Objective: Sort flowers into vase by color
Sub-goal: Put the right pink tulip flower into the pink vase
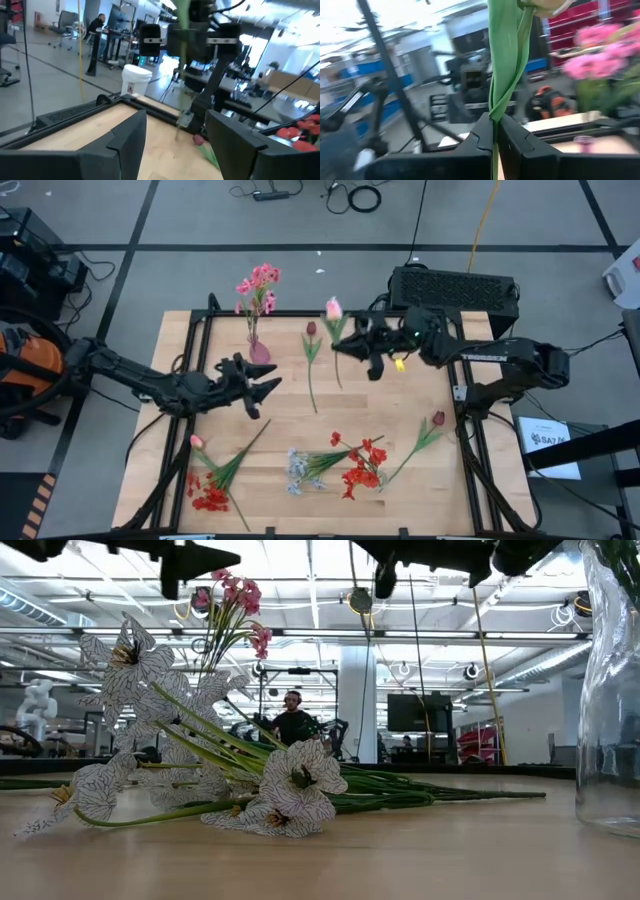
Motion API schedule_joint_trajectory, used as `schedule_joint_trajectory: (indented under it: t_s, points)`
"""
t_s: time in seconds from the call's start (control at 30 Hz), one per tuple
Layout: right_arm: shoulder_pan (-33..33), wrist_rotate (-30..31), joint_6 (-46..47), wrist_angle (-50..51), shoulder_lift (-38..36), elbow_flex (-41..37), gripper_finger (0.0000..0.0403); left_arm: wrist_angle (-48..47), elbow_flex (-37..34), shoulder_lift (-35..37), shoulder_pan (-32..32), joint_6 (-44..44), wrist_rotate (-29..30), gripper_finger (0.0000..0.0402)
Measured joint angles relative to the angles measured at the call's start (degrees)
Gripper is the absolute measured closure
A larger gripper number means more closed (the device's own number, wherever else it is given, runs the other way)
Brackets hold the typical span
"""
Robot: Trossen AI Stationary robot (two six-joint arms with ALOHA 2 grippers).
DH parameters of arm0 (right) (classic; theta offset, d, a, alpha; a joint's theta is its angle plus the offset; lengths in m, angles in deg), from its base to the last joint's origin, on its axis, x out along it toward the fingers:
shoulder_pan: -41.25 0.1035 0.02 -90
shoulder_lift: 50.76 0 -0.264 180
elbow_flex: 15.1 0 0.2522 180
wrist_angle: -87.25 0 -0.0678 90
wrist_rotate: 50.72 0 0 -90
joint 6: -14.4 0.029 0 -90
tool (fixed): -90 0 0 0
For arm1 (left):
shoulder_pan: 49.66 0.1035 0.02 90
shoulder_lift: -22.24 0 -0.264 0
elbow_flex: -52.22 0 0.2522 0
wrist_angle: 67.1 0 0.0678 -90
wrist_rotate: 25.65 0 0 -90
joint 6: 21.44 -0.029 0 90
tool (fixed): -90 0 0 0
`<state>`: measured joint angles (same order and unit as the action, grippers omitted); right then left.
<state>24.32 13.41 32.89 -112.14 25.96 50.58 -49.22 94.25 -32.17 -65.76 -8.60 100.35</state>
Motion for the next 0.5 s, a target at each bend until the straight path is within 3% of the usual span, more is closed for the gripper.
schedule_joint_trajectory:
  t_s: [0.23,0.5]
  points:
    - [4.15,-1.73,-1.39,-5.21,6.18,-0.02,0.0402,2.51,4.6,-8.01,2.15,-1.5,-2.67,0.0191]
    - [6.45,-1.64,-3.11,-7.05,9.2,-0.02,0.0403,5.28,10.18,-14.54,6.29,-1.62,-10.75,0.0191]
